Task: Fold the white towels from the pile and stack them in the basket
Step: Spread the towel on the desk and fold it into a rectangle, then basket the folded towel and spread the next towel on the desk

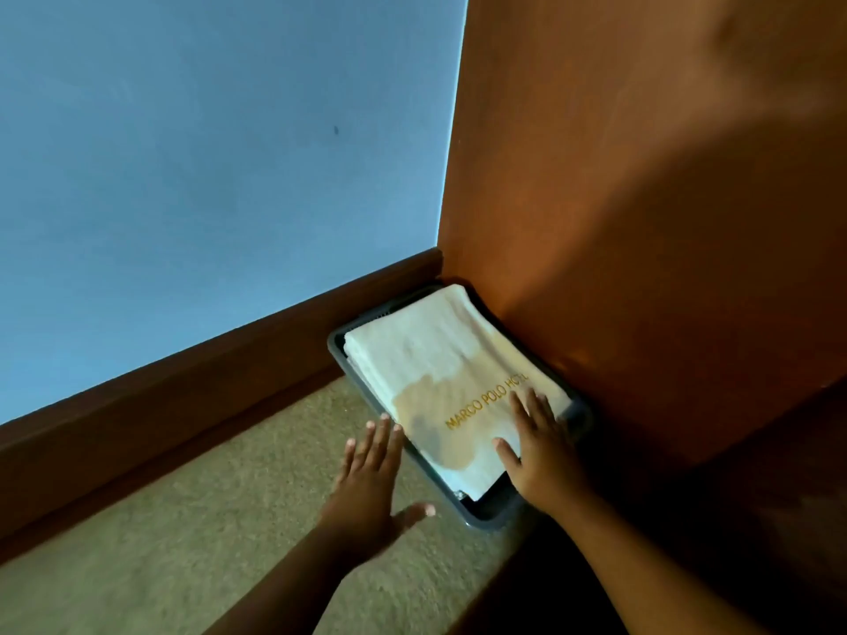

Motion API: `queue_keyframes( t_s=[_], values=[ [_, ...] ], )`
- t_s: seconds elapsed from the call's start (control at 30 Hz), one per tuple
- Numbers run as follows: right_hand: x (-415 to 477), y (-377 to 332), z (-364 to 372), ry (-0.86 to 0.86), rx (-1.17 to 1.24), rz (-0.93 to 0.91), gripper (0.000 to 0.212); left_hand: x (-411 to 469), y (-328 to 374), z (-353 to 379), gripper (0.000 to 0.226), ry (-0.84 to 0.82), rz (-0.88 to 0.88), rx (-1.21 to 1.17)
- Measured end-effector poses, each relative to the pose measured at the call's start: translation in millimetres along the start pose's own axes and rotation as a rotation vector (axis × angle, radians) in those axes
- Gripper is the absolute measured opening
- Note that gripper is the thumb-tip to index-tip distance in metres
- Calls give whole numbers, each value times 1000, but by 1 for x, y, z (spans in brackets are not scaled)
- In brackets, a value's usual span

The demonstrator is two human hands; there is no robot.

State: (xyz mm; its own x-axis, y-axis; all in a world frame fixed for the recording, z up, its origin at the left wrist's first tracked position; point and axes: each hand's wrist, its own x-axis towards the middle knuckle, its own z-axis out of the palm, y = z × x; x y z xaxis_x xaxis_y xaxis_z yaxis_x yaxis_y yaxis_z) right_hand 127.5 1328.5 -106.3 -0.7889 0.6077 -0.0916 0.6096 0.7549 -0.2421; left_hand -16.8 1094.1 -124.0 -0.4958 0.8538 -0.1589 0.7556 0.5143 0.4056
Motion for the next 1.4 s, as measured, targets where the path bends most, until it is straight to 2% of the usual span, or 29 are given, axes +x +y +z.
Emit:
queue_keyframes(
  t_s=[0.13,0.37,0.47,0.57,0.7,0.83,0.93,1.1,1.2,1.3,1.4],
  values=[
    [-39,-98,-21,-40,41,-170,68,-70,-65,-70,109,78,-79,32],
    [-99,-281,-60,67,216,-398,49,-208,-136,-185,80,196,-194,36],
    [-124,-347,-58,27,254,-498,46,-276,-171,-205,84,232,-260,-16],
    [-141,-399,-47,-41,219,-582,40,-342,-208,-202,87,288,-358,-85],
    [-161,-467,-20,-177,160,-687,34,-442,-253,-175,67,329,-560,-217],
    [-209,-539,19,-308,115,-794,32,-550,-296,-145,82,373,-717,-253],
    [-258,-601,53,-381,104,-879,32,-631,-329,-137,57,410,-813,-254],
    [-338,-705,114,-483,103,-959,33,-747,-401,-123,19,484,-906,-255],
    [-386,-776,168,-514,116,-972,30,-817,-458,-111,20,493,-922,-242],
    [-436,-836,224,-653,128,-880,15,-879,-503,-95,24,441,-947,-261],
    [-482,-866,265,-720,31,-851,28,-927,-518,-81,25,382,-938,-257]
  ],
)
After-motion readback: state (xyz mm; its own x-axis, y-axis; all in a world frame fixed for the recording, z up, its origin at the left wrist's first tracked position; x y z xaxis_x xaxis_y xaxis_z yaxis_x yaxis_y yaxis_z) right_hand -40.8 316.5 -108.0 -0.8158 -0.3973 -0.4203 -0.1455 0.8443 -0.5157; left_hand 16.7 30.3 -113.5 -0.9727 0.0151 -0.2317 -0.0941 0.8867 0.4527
